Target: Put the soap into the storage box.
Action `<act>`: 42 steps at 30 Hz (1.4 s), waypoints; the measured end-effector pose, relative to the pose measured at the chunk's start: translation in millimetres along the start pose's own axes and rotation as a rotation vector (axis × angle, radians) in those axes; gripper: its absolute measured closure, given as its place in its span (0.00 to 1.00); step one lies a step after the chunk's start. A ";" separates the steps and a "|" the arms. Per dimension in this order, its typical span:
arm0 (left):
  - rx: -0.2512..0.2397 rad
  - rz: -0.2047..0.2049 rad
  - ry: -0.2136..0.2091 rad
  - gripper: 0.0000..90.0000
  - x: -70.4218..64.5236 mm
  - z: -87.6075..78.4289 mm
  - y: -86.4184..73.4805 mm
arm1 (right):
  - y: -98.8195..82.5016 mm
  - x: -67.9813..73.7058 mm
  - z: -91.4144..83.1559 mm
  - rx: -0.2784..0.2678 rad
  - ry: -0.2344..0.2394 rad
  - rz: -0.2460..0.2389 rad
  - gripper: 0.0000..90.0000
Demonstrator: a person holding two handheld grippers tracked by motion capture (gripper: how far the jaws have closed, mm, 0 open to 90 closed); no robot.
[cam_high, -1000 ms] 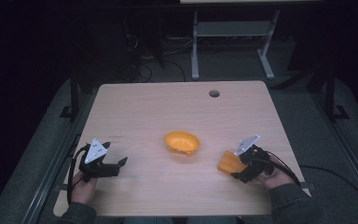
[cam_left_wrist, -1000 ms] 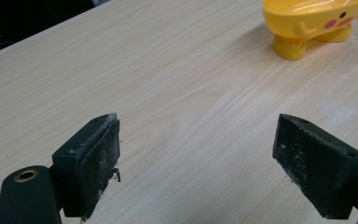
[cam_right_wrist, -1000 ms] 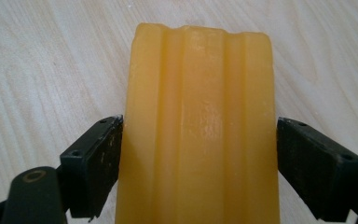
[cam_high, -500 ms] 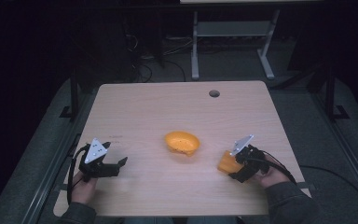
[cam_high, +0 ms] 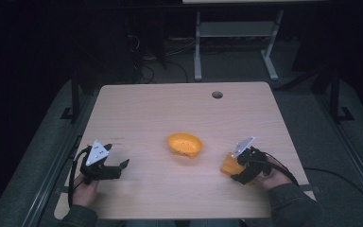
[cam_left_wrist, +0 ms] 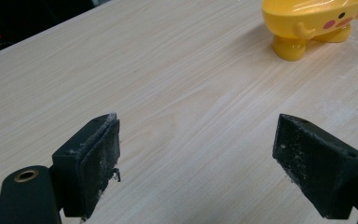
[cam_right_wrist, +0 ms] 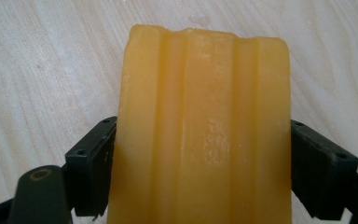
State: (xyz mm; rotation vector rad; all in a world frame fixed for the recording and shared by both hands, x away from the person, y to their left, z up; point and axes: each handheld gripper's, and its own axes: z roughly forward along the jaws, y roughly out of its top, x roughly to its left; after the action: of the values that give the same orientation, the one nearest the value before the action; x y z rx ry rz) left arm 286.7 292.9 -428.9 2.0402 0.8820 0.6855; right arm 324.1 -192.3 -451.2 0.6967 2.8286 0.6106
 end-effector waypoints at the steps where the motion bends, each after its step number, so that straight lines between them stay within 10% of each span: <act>1: 0.002 0.000 -0.001 0.16 -0.4 0.0 0.2 | 0.2 0.4 -0.2 0.002 -0.003 -0.002 0.21; 42: -0.004 -0.004 0.000 0.16 -0.6 -0.6 0.4 | 5.2 4.6 -17.9 -0.036 -0.018 -0.053 0.23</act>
State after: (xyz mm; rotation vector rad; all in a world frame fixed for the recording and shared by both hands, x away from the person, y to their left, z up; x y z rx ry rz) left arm 286.0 292.4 -428.3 2.0346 0.8835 0.6846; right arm 317.7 -192.2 -433.1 0.6157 2.8020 0.6416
